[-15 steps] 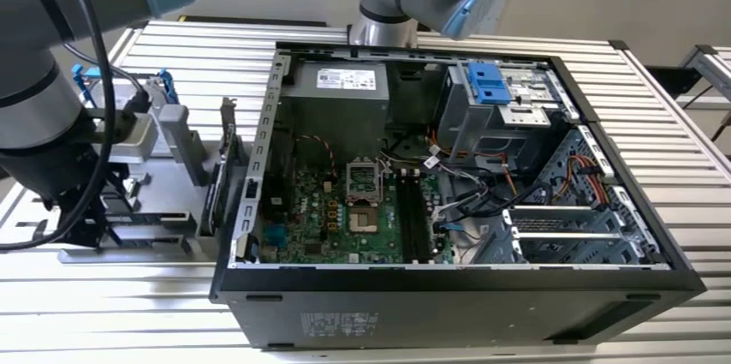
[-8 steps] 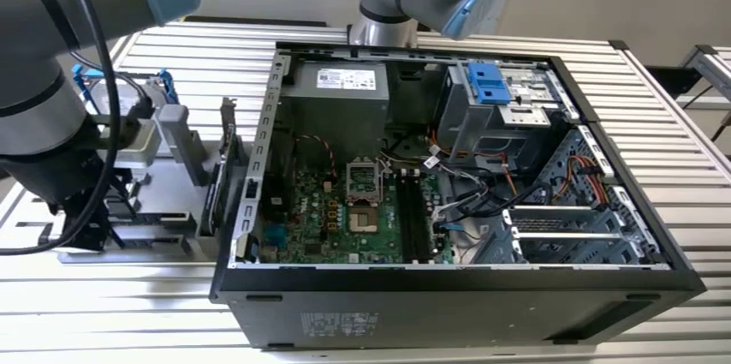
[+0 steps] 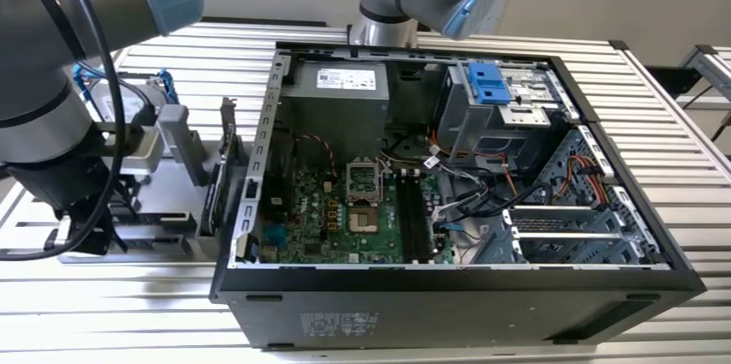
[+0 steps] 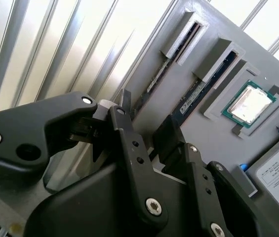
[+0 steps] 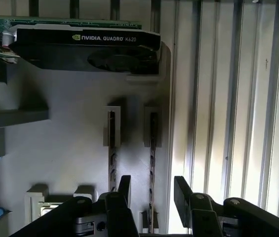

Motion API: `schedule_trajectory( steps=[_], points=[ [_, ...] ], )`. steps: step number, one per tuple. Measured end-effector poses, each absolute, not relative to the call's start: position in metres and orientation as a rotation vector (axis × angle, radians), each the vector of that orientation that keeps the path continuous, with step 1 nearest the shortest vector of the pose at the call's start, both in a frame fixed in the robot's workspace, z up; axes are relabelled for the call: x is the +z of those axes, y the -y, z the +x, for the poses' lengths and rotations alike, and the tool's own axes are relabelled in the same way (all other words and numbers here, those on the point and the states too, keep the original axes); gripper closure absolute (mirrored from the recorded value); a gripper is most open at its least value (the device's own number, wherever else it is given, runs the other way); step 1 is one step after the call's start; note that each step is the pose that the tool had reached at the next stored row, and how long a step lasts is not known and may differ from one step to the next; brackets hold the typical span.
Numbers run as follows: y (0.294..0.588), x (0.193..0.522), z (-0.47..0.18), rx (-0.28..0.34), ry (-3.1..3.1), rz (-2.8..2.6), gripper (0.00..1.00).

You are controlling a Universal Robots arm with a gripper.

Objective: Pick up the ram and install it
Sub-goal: 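Pick up the ram and move it above insertion slot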

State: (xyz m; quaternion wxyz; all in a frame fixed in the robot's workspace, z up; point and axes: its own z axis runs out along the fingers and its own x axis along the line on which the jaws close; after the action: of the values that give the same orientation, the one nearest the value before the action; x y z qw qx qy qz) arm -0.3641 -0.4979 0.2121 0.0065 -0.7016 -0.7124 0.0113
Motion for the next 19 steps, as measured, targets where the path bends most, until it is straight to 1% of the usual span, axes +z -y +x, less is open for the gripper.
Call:
schedule_trajectory(
  steps=[13,19],
  points=[
    [0.498,0.196,-0.364,0.033,2.23,-2.196,0.0],
    [0.498,0.193,-0.364,0.032,2.23,-2.197,0.0]
  ],
)
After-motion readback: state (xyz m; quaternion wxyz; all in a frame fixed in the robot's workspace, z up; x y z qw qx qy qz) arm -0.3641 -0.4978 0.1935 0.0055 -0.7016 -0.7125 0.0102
